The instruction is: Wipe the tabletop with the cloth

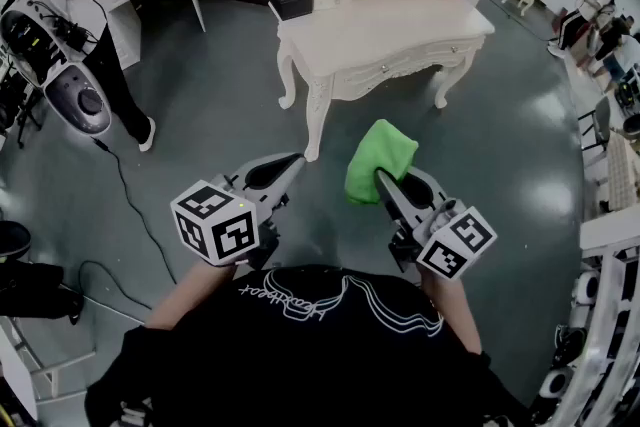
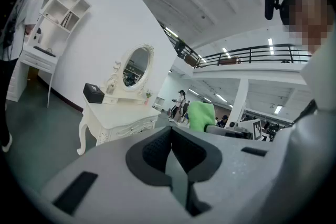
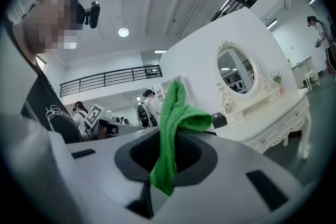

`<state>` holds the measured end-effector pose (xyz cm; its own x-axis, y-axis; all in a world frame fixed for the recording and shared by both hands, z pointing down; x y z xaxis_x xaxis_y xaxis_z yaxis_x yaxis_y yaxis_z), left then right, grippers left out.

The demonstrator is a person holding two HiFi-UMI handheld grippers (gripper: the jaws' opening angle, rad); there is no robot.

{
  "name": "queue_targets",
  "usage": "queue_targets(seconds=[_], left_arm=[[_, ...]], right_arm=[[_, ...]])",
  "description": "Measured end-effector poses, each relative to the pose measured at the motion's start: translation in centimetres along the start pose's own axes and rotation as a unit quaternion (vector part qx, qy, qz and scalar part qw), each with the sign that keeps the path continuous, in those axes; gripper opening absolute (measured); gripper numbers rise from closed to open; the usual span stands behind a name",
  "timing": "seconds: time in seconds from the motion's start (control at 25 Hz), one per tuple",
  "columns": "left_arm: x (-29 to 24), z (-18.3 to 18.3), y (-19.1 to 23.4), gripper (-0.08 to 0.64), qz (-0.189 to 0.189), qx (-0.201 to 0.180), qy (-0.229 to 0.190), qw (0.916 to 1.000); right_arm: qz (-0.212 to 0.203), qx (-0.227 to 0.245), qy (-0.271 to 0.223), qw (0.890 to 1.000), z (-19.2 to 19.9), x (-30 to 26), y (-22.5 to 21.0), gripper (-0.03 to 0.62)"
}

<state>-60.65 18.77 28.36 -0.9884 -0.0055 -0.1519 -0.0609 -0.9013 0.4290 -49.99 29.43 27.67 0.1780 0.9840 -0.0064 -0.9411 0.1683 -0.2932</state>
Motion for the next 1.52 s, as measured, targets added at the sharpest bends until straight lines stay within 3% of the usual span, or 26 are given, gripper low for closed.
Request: queue_targets(seconds=[0.4,0.68,1.12,1.28,1.52], left_arm=[[-1.7,0.1,-2.7,0.005,0.0,-0.011,-0.013,0.9998],[-3.6,0.2,-0.1,0.003,-0.003,0.006,-0.003,1.0],[-11.3,-1.4,11.6,0.005,-0.015,0.054,0.004,0.9984],[-15.1,-3.3,17.6,0.005,-0.03,0.07,0.02,0.9969],[-21.2,-6.1,27.3,0.005,-0.062,0.065,0.046,0.9949]], right_arm=[[0.016,0.018,-0.009,1.0,-0.8,3.7,-1.8,0.052],[0.042,0.007,-0.004,0.999,-0.2,2.4,-4.8,0.052],[0.042,-0.013,0.035,0.998,1.0,-7.1,-14.5,0.052],[0.043,-0.026,0.06,0.997,0.8,-12.6,-19.5,0.054],[0.032,-0.054,0.106,0.992,1.2,-22.2,-27.2,0.054]])
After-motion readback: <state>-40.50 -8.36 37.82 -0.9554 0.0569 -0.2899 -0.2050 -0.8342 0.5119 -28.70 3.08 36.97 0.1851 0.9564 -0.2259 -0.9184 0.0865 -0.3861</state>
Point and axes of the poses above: the fingertips, and each gripper's own axes: x backward along the fingers, y to its left, z out of its underside, the point moved 2 cm from there along x, backward along the fingers
